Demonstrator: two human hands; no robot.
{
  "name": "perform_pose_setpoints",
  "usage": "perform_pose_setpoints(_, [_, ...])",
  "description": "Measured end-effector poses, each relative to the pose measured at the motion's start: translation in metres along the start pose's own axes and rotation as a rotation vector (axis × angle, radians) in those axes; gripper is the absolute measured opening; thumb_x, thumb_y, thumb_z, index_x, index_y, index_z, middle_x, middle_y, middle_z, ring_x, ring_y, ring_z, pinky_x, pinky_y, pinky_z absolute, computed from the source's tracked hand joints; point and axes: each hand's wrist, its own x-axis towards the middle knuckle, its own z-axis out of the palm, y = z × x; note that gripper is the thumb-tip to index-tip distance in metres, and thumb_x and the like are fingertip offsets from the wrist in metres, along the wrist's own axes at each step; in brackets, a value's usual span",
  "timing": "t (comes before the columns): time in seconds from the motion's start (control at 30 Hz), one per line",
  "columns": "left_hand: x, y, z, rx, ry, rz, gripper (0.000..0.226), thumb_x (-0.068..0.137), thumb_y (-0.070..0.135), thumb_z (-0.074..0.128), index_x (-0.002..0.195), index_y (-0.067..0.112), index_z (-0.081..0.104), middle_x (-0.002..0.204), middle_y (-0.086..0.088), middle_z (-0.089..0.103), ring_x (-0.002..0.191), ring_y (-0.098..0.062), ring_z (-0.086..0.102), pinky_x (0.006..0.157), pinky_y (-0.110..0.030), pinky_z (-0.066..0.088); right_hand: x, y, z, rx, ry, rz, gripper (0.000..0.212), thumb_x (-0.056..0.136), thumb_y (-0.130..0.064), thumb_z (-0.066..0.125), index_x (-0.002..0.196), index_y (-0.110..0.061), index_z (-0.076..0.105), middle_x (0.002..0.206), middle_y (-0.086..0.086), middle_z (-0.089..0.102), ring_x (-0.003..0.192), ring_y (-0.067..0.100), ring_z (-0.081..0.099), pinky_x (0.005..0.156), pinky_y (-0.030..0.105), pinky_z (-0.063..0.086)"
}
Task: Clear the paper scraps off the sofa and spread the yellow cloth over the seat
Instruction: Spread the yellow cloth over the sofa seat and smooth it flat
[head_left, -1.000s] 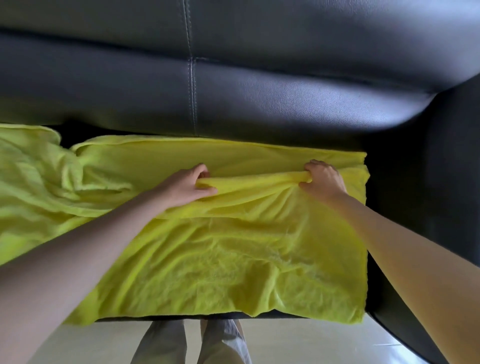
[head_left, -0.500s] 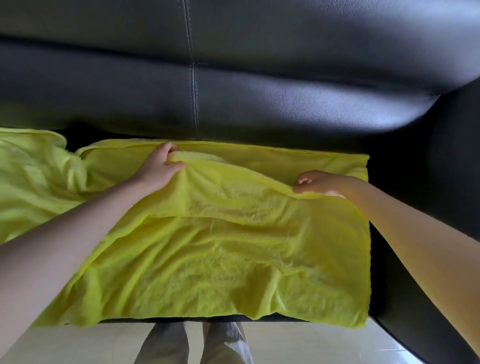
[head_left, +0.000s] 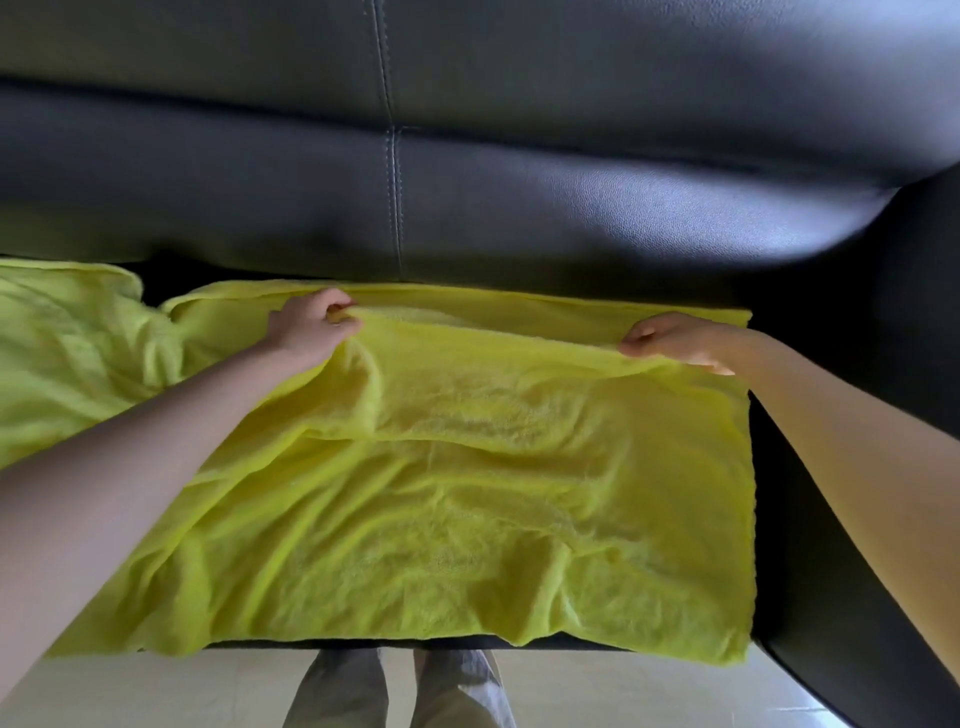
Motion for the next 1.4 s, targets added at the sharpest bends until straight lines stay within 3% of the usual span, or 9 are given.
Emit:
perform_pose_setpoints(0.1, [0.012,0.003,0.005,0.119,0.246,0.070,0.028,0.088,0.027,0.064,0.112,0.012,0.066,0.120,-0.017,0.057,0.111,-0.038,0.047,0.096,-0.039,0.035,0.016,-0.003,0.009,0.050,0.334,-0.040,0.037,0.070,-0.064,0.061,0.082,-0.029,0.065,0.082,-0.008,0.060,0.098,0.017,0.049,0.088,0.039,0.027])
perform_pose_setpoints(0.23, [0.013,0.024,0.023,0.119,0.421,-0.022,0.025,0.090,0.026,0.060,0.112,0.014,0.064,0.118,-0.016,0.054,0.110,-0.035,0.049,0.086,-0.040,0.040,0.023,-0.012,0.034,-0.104,0.660,0.134,0.020,0.085,-0.038,0.063,0.101,-0.026,0.069,0.113,0.002,0.055,0.124,0.027,0.035,0.101,0.042,0.021])
perform_pose_setpoints(0.4, [0.015,0.037,0.049,-0.074,0.433,-0.217,0.025,0.092,0.031,0.055,0.113,0.017,0.060,0.113,-0.009,0.066,0.106,-0.032,0.059,0.079,-0.036,0.045,0.027,-0.021,0.059,0.163,0.956,0.206,0.020,0.090,-0.027,0.057,0.104,-0.018,0.067,0.111,0.012,0.066,0.110,0.033,0.055,0.093,0.036,0.037])
perform_pose_setpoints(0.5, [0.021,0.032,0.058,-0.212,0.400,-0.318,0.026,0.092,0.032,0.054,0.112,0.017,0.058,0.111,-0.008,0.067,0.104,-0.032,0.062,0.081,-0.035,0.047,0.028,-0.033,0.066,0.353,0.954,0.198,0.023,0.092,-0.024,0.052,0.110,-0.014,0.062,0.113,0.012,0.065,0.107,0.033,0.057,0.084,0.035,0.045])
perform_pose_setpoints(0.7, [0.021,0.026,0.063,-0.399,0.480,-0.307,0.021,0.091,0.024,0.056,0.108,0.013,0.048,0.110,-0.008,0.066,0.102,-0.026,0.062,0.083,-0.031,0.043,0.039,-0.032,0.082,0.603,0.908,0.089,0.030,0.088,-0.007,0.050,0.117,-0.010,0.054,0.111,0.013,0.065,0.104,0.030,0.059,0.070,0.021,0.034])
perform_pose_setpoints(0.8, [0.009,0.030,0.067,-0.323,0.549,-0.104,0.034,0.088,0.010,0.057,0.119,0.004,0.045,0.125,-0.013,0.049,0.111,-0.028,0.052,0.085,-0.028,0.039,0.036,-0.029,0.099,0.549,0.867,0.024,0.053,0.083,-0.001,0.048,0.134,-0.013,0.042,0.129,0.009,0.057,0.116,0.028,0.053,0.083,0.026,0.039])
perform_pose_setpoints(0.93, [-0.008,0.030,0.083,-0.070,0.426,0.011,0.057,0.081,0.003,0.055,0.134,0.007,0.035,0.144,-0.015,0.030,0.131,-0.034,0.032,0.107,-0.039,0.032,0.020,-0.013,0.110,0.328,0.994,0.005,0.069,0.079,0.003,0.045,0.145,-0.015,0.032,0.139,0.011,0.048,0.124,0.031,0.045,0.099,0.042,0.042])
perform_pose_setpoints(1.17, [-0.046,0.066,0.117,0.236,0.219,0.296,0.069,0.092,0.034,0.052,0.150,0.011,0.020,0.160,-0.010,0.001,0.148,-0.028,-0.003,0.120,-0.042,0.007,-0.009,0.046,0.081,0.140,1.063,0.090,0.036,0.088,-0.002,0.044,0.122,-0.006,0.056,0.126,0.017,0.052,0.119,0.035,0.044,0.096,0.042,0.035])
perform_pose_setpoints(1.4, [-0.053,0.124,0.170,0.507,-0.130,0.458,0.106,0.079,0.076,0.040,0.149,0.024,-0.022,0.154,-0.012,-0.031,0.140,-0.033,-0.031,0.111,-0.052,-0.017,-0.013,0.101,0.019,-0.272,0.858,0.027,0.034,0.090,-0.003,0.048,0.122,-0.007,0.059,0.123,0.016,0.055,0.116,0.035,0.045,0.093,0.044,0.041])
